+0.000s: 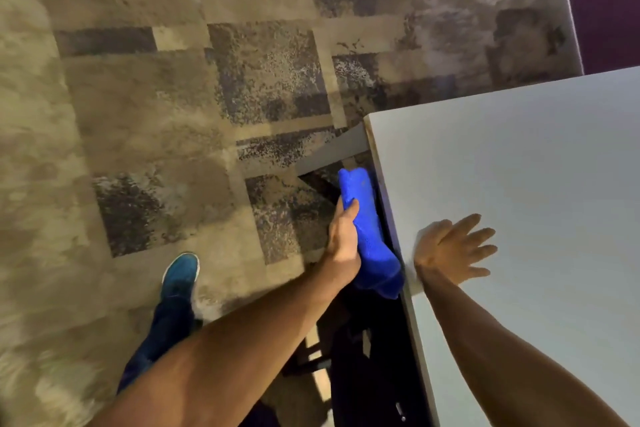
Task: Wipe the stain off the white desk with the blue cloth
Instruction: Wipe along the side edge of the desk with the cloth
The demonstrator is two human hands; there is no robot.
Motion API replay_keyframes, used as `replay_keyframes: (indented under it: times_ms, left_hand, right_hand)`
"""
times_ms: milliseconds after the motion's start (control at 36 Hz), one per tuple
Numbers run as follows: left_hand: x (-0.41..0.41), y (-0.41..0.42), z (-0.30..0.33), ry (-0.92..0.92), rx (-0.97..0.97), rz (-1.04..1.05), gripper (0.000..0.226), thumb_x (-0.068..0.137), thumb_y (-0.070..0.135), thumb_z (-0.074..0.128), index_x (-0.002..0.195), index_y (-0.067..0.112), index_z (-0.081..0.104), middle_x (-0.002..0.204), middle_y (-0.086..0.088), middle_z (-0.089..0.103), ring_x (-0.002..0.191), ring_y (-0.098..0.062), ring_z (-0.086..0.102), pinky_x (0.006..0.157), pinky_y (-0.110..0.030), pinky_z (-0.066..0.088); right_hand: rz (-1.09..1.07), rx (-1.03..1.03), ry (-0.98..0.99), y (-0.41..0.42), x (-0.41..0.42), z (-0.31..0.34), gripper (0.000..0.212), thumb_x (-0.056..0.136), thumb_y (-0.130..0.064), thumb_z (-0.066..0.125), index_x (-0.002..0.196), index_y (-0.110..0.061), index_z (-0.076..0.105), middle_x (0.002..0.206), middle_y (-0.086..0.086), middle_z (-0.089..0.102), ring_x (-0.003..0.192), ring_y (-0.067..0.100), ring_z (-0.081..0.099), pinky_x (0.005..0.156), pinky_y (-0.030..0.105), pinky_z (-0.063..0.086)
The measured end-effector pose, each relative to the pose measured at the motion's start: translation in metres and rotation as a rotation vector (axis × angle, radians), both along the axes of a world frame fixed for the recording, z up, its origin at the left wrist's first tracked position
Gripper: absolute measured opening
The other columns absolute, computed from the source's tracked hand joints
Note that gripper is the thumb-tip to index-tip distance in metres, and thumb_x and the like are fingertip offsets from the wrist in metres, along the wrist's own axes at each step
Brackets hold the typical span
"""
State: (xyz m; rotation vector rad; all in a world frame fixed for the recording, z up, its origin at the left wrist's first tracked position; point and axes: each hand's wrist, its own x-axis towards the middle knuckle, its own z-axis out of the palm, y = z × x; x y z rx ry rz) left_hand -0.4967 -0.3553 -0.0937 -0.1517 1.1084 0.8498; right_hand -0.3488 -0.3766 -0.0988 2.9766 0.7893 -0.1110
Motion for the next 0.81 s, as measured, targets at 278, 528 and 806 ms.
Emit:
replay_keyframes:
  times_ms: [278,528,806]
  left_hand:
    - [0.011,0.001,0.002,0.014,0.067,-0.076,0.036,0.098,0.04,0.039,0.099,0.029,0.073,0.1,0.006,0.075,0.104,-0.015,0.067,0.091,-0.031,0.051]
    - [0.039,0.001,0.009,0.518,0.193,-0.343,0.042,0.103,0.03,0.029,0.141,0.014,0.035,0.139,-0.009,0.049,0.129,-0.026,0.047,0.088,-0.003,0.032]
    - [0.059,0.019,0.023,0.674,0.266,-0.369,0.059,0.103,0.034,0.037,0.154,0.011,0.016,0.159,-0.011,0.025,0.145,-0.025,0.026,0.119,-0.037,0.017]
  right_hand:
    - [0.045,-0.113,-0.049,-0.001,0.003,0.015,0.063,0.104,-0.049,0.022,0.157,-0.017,0.015,0.165,0.015,0.013,0.149,0.042,0.016,0.114,0.066,0.017]
    - [0.033,-0.12,-0.005,-0.001,0.006,0.017,0.058,0.104,-0.037,0.026,0.157,-0.016,0.015,0.164,0.018,0.012,0.149,0.043,0.012,0.111,0.069,0.018]
    - [0.026,-0.099,0.002,-0.002,0.007,0.011,0.064,0.098,-0.045,0.013,0.156,-0.019,0.014,0.164,0.017,0.015,0.148,0.044,0.014,0.11,0.069,0.019]
